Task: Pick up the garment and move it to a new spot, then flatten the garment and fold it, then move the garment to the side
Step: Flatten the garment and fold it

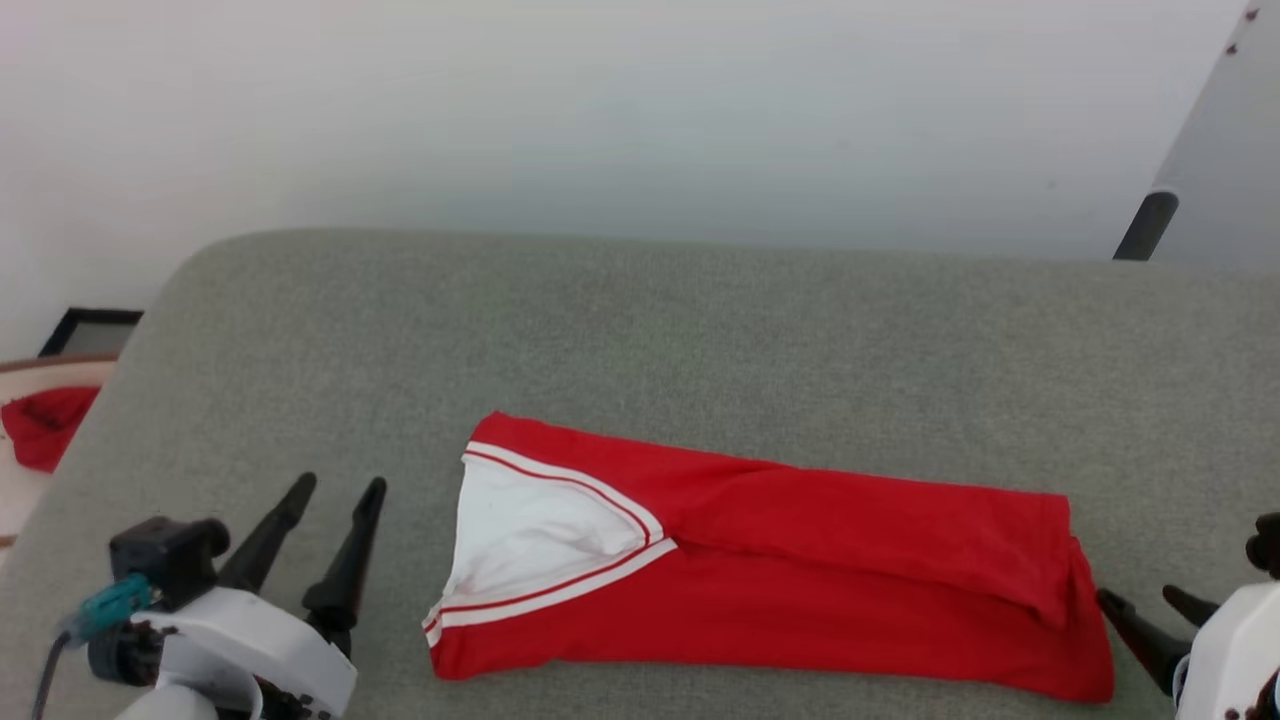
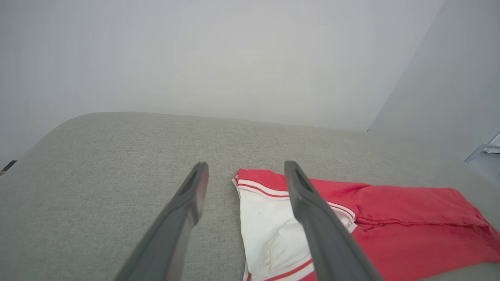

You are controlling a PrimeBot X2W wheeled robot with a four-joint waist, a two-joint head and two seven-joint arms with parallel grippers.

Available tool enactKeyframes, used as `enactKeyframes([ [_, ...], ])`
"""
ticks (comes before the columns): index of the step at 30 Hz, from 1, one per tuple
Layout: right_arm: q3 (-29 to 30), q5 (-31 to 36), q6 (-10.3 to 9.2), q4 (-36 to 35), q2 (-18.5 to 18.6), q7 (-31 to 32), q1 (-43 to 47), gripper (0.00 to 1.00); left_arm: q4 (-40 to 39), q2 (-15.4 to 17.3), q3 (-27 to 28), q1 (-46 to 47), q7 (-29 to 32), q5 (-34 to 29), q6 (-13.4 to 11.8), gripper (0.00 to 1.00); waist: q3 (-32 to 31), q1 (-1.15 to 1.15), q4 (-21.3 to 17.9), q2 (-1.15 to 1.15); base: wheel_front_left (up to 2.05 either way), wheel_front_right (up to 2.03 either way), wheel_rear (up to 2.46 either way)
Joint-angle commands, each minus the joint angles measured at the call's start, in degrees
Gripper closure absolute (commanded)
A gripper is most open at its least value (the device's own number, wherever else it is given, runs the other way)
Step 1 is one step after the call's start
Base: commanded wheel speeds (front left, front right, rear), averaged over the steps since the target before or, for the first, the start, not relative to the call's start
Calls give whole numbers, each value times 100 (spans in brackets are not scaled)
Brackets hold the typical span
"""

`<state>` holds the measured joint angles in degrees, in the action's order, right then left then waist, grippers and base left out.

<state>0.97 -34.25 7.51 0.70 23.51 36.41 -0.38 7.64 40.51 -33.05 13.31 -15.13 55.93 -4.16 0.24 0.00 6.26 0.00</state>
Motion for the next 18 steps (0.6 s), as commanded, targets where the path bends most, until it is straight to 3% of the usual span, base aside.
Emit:
enactKeyframes([
  [1, 12, 27, -4, 30, 24, 28, -108, 0, 21, -90, 158, -116, 7, -113, 49, 0, 185, 0, 63, 0, 0, 0, 0],
  [8, -3, 47, -4, 382, 72, 180, -507, 0, 137, -726, 1083, -451, 7, -669, 446, 0, 646, 0, 228, 0, 0, 0, 0],
  [18, -109, 42, -4, 918, -56, 630, -979, 0, 307, -1329, 1645, -421, 6, -1186, 877, 0, 1127, 0, 445, 0, 0, 0, 0],
])
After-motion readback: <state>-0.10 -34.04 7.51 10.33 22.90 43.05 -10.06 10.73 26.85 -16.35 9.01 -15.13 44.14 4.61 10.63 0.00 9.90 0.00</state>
